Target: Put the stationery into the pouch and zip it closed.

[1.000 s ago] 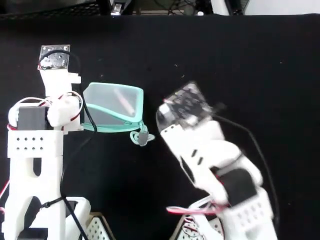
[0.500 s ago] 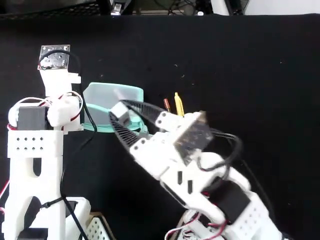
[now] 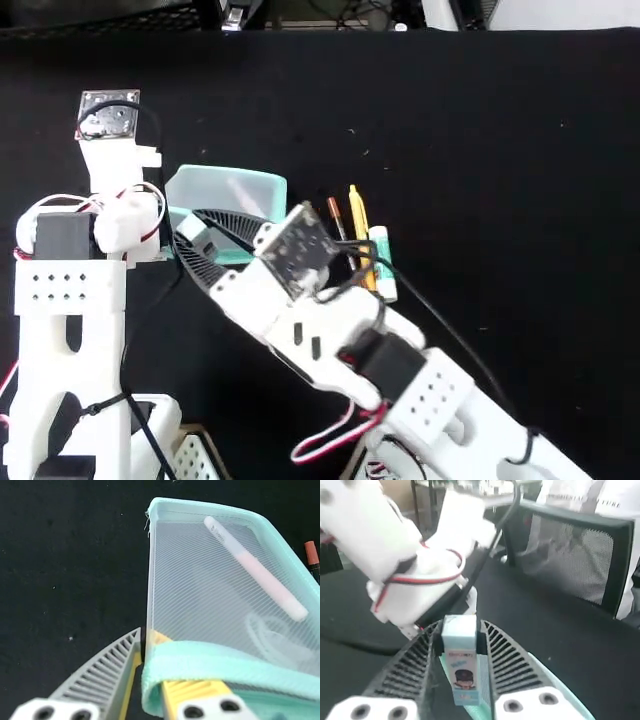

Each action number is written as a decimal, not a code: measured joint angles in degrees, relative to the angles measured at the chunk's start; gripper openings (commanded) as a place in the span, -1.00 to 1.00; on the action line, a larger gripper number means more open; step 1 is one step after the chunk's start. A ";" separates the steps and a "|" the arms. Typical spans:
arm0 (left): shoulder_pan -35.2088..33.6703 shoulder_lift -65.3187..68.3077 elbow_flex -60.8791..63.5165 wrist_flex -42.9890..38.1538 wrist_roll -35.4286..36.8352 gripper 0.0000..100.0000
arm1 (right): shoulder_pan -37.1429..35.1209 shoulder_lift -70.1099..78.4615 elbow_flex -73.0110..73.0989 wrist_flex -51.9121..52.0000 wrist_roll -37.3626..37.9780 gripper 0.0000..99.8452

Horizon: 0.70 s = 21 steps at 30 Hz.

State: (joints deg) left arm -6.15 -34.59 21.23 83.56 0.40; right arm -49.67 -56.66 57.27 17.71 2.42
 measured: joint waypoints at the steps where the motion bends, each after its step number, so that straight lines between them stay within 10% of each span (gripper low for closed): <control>1: -0.18 0.00 0.00 0.00 -0.09 -0.94 | 0.00 1.05 0.00 -0.53 0.00 -0.97; 21: 0.18 0.09 0.09 0.00 -0.09 -0.94 | 4.75 4.13 5.54 -2.29 0.00 -0.97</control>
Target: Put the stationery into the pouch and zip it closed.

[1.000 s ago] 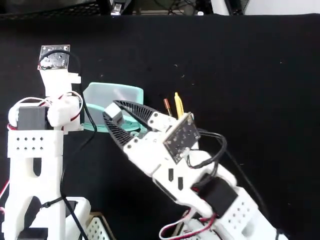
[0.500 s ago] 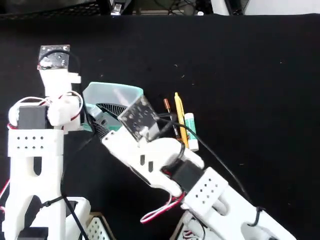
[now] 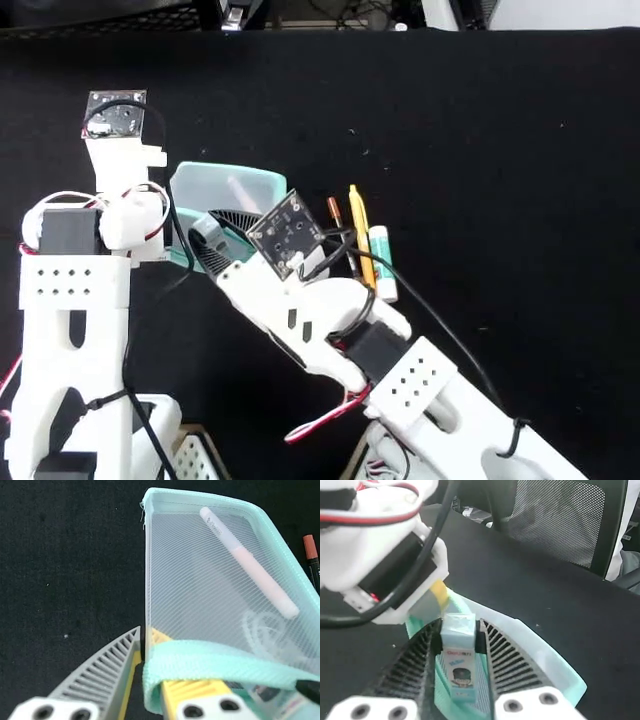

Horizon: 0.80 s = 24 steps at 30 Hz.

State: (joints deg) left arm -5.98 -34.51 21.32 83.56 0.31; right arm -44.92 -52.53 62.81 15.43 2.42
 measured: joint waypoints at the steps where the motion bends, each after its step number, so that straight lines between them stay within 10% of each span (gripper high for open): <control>1: 0.00 0.00 0.00 0.00 0.00 -0.94 | 0.00 0.00 0.26 0.18 0.70 -0.97; 19: 0.18 0.18 0.26 0.09 0.00 -0.94 | -4.22 -0.18 0.26 7.38 11.96 -0.96; 24: 0.18 0.18 0.26 0.09 0.00 -0.94 | -5.71 -0.18 0.18 10.46 14.24 -0.58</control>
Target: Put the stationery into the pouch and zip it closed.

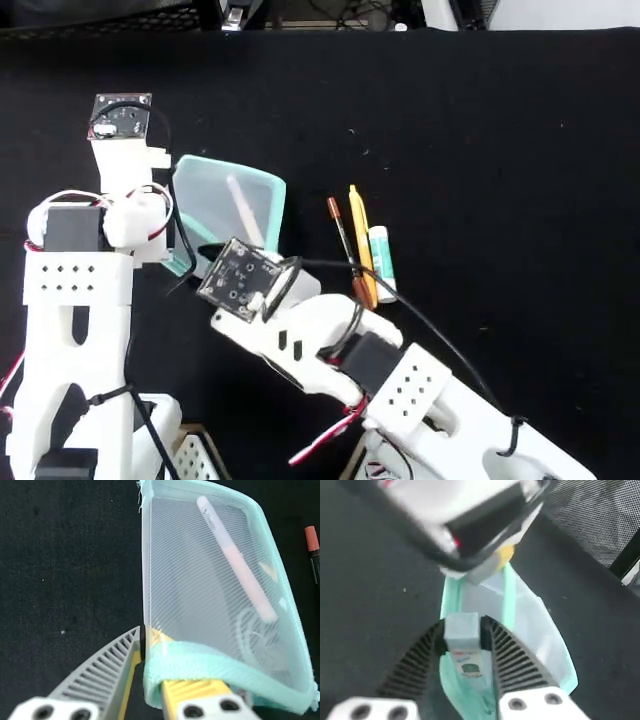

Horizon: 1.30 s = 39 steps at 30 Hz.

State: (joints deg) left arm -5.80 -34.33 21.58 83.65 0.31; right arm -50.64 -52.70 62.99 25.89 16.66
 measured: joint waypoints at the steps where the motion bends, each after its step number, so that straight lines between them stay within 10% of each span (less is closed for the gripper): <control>1: 0.00 0.00 0.00 0.00 0.00 -0.94 | -0.09 0.00 0.09 0.62 0.62 -0.56; 25: -0.18 0.09 -0.09 -0.09 0.18 -0.94 | 0.18 -10.99 -4.40 10.11 1.41 -0.60; 39: -0.18 0.09 -0.18 -0.18 0.18 -0.94 | 22.33 -15.74 -27.34 31.47 -0.44 -0.60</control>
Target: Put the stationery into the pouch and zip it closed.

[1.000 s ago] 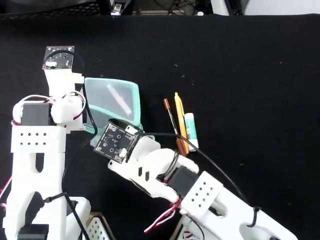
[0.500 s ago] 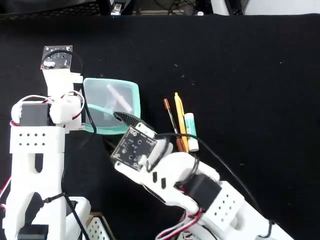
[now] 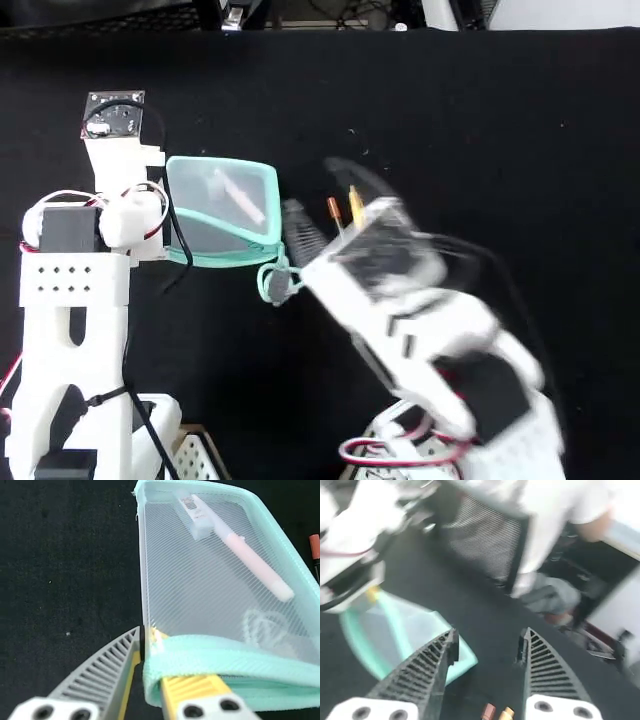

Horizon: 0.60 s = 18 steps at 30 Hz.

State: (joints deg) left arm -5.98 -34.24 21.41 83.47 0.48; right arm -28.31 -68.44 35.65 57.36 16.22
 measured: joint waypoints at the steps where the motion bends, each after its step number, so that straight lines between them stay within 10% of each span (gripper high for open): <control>1: 0.00 0.00 0.00 0.00 0.00 -0.94 | 3.69 -0.09 -1.58 1.76 -1.58 -0.60; 7: 0.00 0.00 0.00 0.00 0.00 -0.94 | 19.43 15.65 -3.52 8.00 -6.77 -0.60; 18: 0.00 0.00 0.26 0.00 -0.09 -0.94 | 10.64 64.09 -12.31 -0.97 -2.29 -0.60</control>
State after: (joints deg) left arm -5.98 -34.24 21.67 83.47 0.40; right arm -17.67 -4.35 23.34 56.40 13.93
